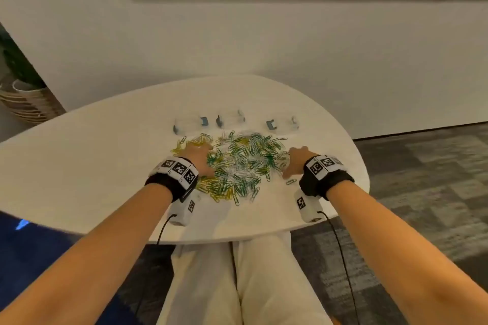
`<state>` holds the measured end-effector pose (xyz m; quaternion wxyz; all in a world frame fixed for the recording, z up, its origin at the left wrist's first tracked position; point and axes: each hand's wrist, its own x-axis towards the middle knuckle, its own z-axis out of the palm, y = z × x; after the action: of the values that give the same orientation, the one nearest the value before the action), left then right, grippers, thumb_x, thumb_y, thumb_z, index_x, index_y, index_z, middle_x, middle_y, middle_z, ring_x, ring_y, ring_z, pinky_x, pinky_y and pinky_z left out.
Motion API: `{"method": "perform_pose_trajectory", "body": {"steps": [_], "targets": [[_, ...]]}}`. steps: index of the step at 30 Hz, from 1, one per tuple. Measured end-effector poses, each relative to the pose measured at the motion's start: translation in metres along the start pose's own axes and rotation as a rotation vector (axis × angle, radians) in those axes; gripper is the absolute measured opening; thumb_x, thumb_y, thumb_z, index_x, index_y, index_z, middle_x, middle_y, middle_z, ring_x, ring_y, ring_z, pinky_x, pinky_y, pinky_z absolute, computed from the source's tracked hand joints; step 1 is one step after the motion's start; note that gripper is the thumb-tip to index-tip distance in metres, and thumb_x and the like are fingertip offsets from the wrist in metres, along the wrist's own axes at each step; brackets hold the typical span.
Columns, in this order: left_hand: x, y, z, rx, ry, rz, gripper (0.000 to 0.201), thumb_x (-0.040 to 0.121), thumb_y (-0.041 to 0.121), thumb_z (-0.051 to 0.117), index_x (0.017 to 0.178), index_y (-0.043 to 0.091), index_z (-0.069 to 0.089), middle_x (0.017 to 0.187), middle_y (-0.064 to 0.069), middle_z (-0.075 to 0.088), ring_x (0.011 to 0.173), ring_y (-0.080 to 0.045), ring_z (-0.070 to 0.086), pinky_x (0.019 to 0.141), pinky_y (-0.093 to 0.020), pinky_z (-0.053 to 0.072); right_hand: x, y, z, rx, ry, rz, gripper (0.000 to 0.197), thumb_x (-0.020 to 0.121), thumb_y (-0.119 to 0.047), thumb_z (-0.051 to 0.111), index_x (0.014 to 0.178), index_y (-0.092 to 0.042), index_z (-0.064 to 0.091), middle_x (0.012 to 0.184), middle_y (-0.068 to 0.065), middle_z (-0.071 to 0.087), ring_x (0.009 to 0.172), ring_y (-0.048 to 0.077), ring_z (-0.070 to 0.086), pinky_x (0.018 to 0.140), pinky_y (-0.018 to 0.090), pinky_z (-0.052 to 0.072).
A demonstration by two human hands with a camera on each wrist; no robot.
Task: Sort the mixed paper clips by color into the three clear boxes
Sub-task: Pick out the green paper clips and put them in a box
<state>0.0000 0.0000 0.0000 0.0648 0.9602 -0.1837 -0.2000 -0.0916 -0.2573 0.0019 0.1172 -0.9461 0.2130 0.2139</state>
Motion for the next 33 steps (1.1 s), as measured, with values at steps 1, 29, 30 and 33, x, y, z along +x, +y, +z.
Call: {"method": "perform_pose_trajectory", "body": {"steps": [1, 29, 30, 33], "targets": [[0.001, -0.003, 0.003, 0.019, -0.029, -0.047, 0.091, 0.073, 0.044, 0.075, 0.146, 0.032, 0.022, 0.151, -0.018, 0.017, 0.130, -0.039, 0.038, 0.102, -0.044, 0.041, 0.002, 0.003, 0.003, -0.051, -0.013, 0.033, 0.085, 0.068, -0.045, 0.080, 0.135, -0.012, 0.039, 0.140, 0.015, 0.036, 0.119, 0.037, 0.050, 0.099, 0.047, 0.045], [0.028, -0.036, 0.046, -0.599, 0.112, 0.212, 0.030, 0.100, 0.013, 0.039, 0.126, 0.021, 0.052, 0.145, -0.006, 0.039, 0.126, -0.024, 0.045, 0.102, -0.033, 0.036, 0.027, -0.084, 0.027, 0.305, 0.247, -0.326, 0.034, 0.087, -0.006, 0.059, 0.119, -0.017, 0.065, 0.131, 0.006, 0.059, 0.115, 0.022, 0.057, 0.092, 0.026, 0.043], [0.029, -0.039, 0.049, -0.689, 0.130, 0.211, 0.029, 0.100, 0.010, 0.039, 0.122, 0.022, 0.053, 0.144, -0.006, 0.040, 0.122, -0.022, 0.048, 0.102, -0.033, 0.040, 0.025, -0.089, 0.030, 0.288, 0.220, -0.349, 0.037, 0.086, -0.010, 0.064, 0.122, -0.017, 0.063, 0.130, 0.006, 0.058, 0.115, 0.022, 0.056, 0.092, 0.025, 0.042], [0.030, -0.042, 0.055, -0.964, 0.142, 0.211, 0.031, 0.098, 0.000, 0.037, 0.112, 0.021, 0.055, 0.139, -0.009, 0.045, 0.117, -0.016, 0.050, 0.100, -0.031, 0.042, 0.025, -0.105, 0.043, 0.219, 0.101, -0.358, 0.056, 0.078, -0.031, 0.077, 0.130, -0.022, 0.057, 0.137, 0.011, 0.044, 0.122, 0.027, 0.049, 0.103, 0.033, 0.040]]}}
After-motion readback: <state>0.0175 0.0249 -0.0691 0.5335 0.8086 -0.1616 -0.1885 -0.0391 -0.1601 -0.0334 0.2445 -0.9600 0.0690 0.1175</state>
